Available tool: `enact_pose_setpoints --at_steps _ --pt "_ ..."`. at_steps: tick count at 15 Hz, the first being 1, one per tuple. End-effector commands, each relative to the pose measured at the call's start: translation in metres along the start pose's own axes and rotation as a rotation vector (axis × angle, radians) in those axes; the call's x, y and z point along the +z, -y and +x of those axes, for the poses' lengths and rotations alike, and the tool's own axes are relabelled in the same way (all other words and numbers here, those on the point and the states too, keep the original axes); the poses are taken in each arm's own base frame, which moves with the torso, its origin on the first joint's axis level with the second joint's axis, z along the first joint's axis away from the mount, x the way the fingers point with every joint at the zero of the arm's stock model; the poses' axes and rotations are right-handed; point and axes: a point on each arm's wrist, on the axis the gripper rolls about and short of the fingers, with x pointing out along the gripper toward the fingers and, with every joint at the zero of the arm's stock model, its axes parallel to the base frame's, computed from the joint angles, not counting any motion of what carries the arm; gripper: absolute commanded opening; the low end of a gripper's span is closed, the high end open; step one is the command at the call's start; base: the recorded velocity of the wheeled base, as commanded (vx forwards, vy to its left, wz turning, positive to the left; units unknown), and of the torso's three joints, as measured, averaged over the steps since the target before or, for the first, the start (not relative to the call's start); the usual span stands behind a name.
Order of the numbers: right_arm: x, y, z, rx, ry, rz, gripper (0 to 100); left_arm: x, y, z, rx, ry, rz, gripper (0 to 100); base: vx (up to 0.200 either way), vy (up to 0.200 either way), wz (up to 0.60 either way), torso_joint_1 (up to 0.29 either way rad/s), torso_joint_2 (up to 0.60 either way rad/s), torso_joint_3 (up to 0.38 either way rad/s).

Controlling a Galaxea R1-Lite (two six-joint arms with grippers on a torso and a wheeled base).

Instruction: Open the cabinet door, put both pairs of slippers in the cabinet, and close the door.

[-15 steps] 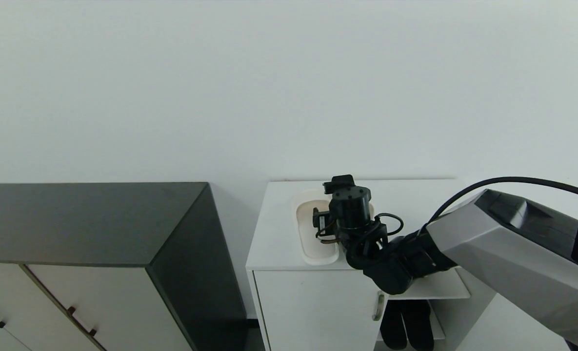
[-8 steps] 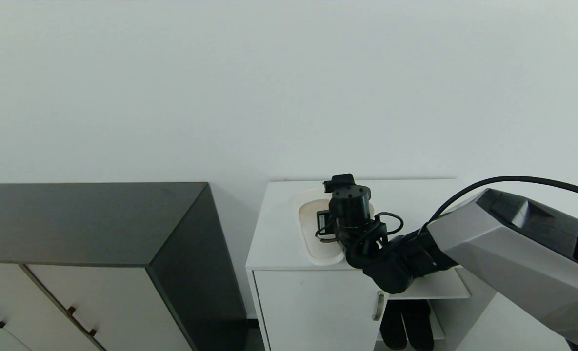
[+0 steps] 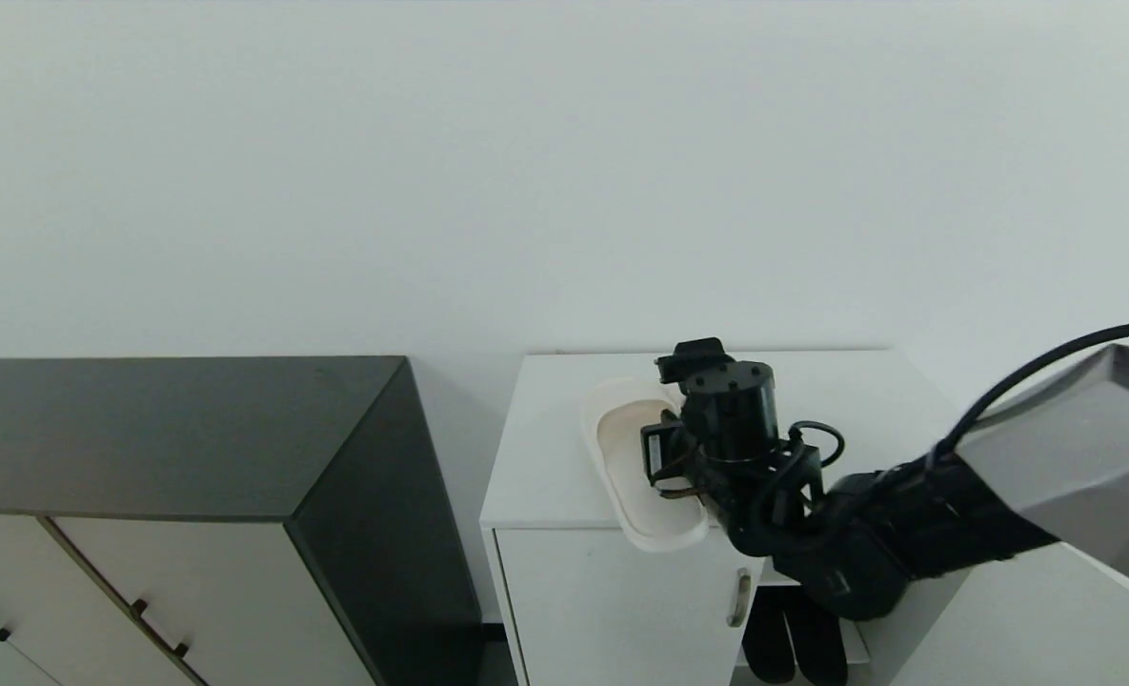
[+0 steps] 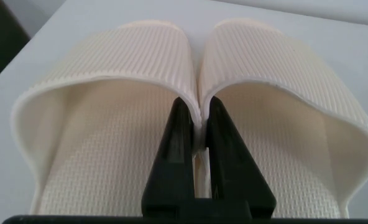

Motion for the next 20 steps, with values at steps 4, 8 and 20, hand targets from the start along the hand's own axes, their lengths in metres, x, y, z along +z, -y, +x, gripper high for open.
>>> enact_pose_setpoints --at_steps 4,8,20 --pt "0.004 0.021 -0.105 0.18 -0.028 -0.035 0 0.0 0.0 0.0 0.002 0.0 0.0 0 0.0 0.0 0.0 0.0 0.0 0.0" --pt "-0.003 0.017 -0.099 0.176 -0.043 -0.044 0 0.0 0.0 0.0 0.002 0.0 0.0 0 0.0 0.0 0.0 0.0 0.0 0.0" --pt "-0.004 0.018 -0.099 0.157 -0.039 -0.041 0 0.0 0.0 0.0 0.002 0.0 -0.002 0 -0.15 0.0 0.0 0.002 0.0 0.001"
